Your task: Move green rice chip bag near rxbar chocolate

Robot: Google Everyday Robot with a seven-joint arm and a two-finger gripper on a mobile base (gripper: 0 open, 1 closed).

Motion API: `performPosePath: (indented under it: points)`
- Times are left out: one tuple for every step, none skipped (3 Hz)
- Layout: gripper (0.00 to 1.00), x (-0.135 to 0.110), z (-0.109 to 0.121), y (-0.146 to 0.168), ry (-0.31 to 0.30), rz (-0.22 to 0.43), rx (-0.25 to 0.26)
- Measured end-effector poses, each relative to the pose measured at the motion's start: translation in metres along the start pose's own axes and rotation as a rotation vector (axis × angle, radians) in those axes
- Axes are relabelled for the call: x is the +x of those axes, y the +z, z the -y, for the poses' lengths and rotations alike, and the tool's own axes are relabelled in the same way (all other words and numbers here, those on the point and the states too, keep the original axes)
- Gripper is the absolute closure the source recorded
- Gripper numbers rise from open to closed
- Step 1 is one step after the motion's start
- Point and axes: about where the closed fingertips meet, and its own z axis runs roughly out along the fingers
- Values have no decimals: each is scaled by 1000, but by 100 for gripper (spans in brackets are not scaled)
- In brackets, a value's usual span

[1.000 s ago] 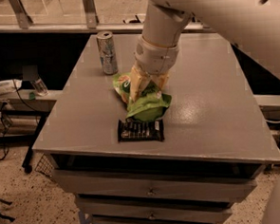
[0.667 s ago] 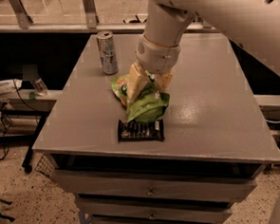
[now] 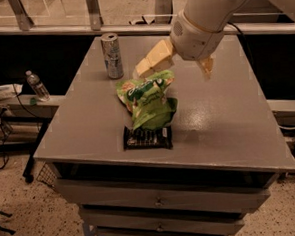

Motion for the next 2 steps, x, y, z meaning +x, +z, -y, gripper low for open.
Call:
performPosePath:
  points:
    - [0, -6, 42, -33, 77, 118, 12]
    - [0, -9, 96, -47, 201, 202, 22]
